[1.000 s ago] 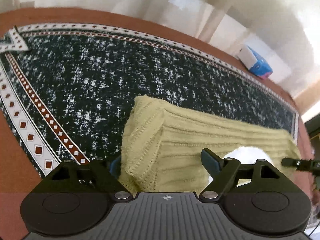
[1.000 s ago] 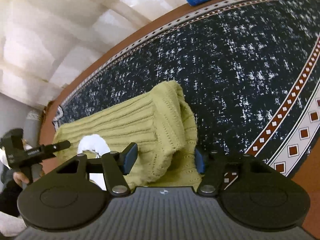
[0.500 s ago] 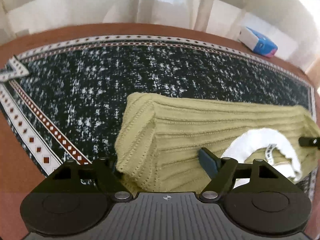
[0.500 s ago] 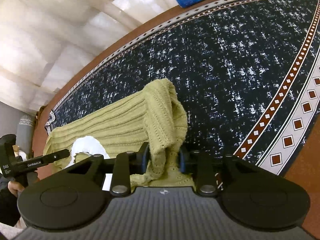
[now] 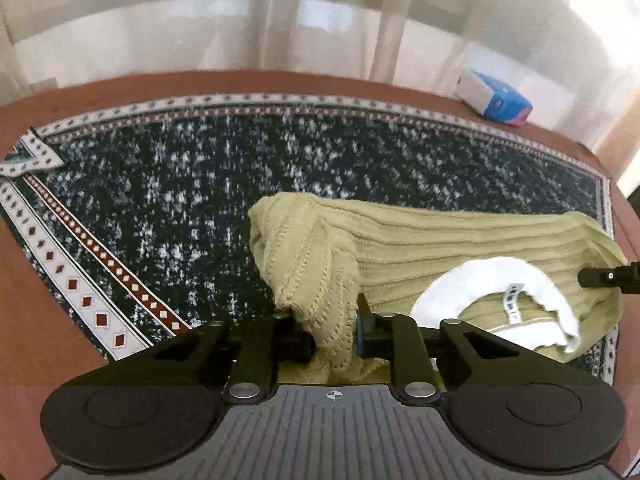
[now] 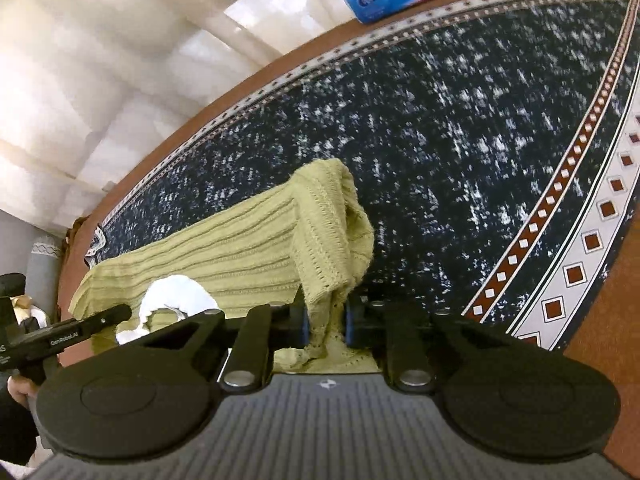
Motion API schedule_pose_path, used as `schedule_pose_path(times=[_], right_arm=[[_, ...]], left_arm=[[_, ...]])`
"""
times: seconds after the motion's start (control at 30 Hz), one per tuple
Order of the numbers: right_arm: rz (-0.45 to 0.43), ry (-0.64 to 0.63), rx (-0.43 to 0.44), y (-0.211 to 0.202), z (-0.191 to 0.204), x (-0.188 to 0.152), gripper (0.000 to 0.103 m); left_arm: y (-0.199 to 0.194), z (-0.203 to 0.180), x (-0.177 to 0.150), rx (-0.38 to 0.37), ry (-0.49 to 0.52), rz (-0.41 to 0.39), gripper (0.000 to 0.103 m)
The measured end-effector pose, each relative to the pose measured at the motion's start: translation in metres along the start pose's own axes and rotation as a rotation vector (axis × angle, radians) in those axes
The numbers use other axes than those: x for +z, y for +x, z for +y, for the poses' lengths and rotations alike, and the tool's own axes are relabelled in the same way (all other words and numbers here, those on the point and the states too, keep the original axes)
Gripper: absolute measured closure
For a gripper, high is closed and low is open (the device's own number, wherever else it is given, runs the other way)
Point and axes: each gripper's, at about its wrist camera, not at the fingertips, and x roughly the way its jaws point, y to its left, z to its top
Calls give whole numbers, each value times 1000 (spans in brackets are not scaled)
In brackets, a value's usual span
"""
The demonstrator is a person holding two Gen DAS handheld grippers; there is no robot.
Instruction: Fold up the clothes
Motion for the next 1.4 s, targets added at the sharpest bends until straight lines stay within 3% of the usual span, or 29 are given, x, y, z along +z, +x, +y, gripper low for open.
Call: schedule_pose_path(times=[0.23, 0.5, 0.77, 0.9, 1.1, 1.23, 1.4], right_arm=[[-86, -29, 64, -34, 23, 3, 87], [-176, -64, 61, -75, 38, 9, 87], [-276, -101, 15, -132, 2, 46, 87], [-326, -110, -4, -170, -42, 73, 87], [-359, -146, 12, -206, -138, 143, 87], [-362, -133, 30, -219, -205, 198, 87], [-345, -136, 17, -215, -266, 250, 87]], left_arm=[[-28, -15, 2, -38, 14, -80, 89], [-41, -39, 18, -108, 28, -141, 89], [-29, -122, 53, -141, 128, -202, 89], [-7, -189, 79, -136, 155, -233, 89], [43, -305, 119, -98, 166, -267, 89], [85, -377, 149, -82, 140, -253, 89], [143, -435, 180, -50, 153, -230, 89]])
